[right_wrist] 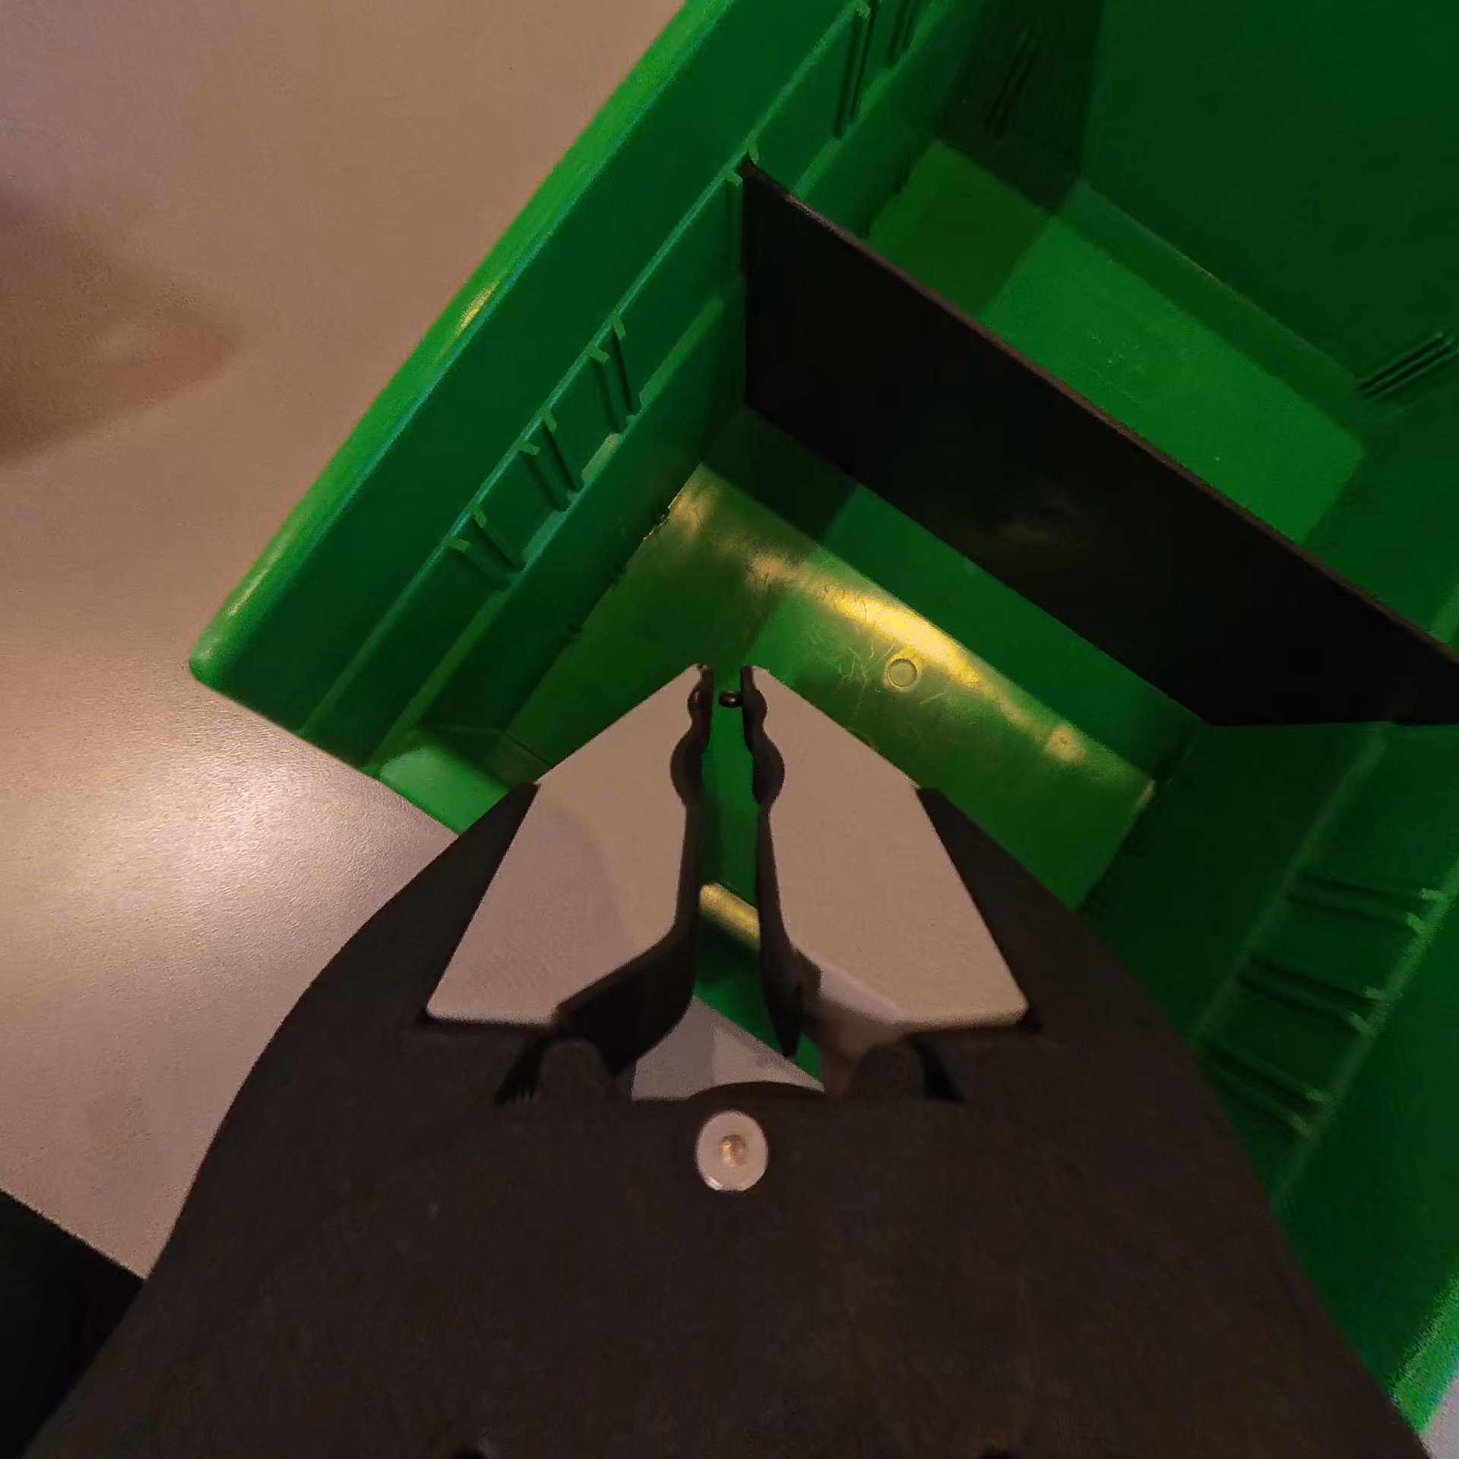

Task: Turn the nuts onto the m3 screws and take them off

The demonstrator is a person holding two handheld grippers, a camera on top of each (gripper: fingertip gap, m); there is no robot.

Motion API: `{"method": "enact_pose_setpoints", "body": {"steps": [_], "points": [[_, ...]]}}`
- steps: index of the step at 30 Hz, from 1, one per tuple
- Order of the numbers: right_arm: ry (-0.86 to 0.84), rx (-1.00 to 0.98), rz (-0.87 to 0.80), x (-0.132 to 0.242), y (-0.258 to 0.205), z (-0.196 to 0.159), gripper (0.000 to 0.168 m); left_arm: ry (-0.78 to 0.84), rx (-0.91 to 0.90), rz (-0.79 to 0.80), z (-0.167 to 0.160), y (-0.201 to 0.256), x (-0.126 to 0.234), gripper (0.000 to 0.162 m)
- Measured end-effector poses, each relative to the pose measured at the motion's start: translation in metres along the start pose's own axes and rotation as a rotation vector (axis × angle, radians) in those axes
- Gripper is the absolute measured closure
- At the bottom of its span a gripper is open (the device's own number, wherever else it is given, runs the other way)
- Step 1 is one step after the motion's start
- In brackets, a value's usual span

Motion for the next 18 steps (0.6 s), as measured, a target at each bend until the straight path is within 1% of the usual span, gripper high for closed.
{"method": "enact_pose_setpoints", "body": {"steps": [2, 9, 11, 15, 18], "points": [[0.003, -0.005, 0.006, 0.002, 0.001, 0.000, 0.159, -0.006, -0.003, 0.000, -0.001, 0.000, -0.001, 0.162], [0.002, -0.026, 0.030, 0.005, 0.002, -0.003, 0.158, -0.008, -0.002, -0.003, -0.001, 0.001, -0.001, 0.162], [0.024, -0.046, 0.040, 0.008, 0.003, 0.000, 0.158, -0.009, -0.003, -0.003, -0.002, 0.001, -0.001, 0.162], [0.121, -0.071, 0.022, 0.022, 0.004, 0.012, 0.158, -0.012, -0.007, -0.006, -0.002, 0.001, -0.002, 0.162], [0.284, -0.089, 0.017, 0.043, -0.002, 0.033, 0.156, -0.010, -0.003, -0.025, -0.002, 0.003, -0.002, 0.162]]}}
Point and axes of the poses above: each gripper's, where its closed fingertips meet, x back along the fingers, z out of its top, y = z × x across the jaws, the point moved 3 cm from there along x, back along the fingers, and after that the axes turned 10 degrees about -z, right-handed, at the moved point
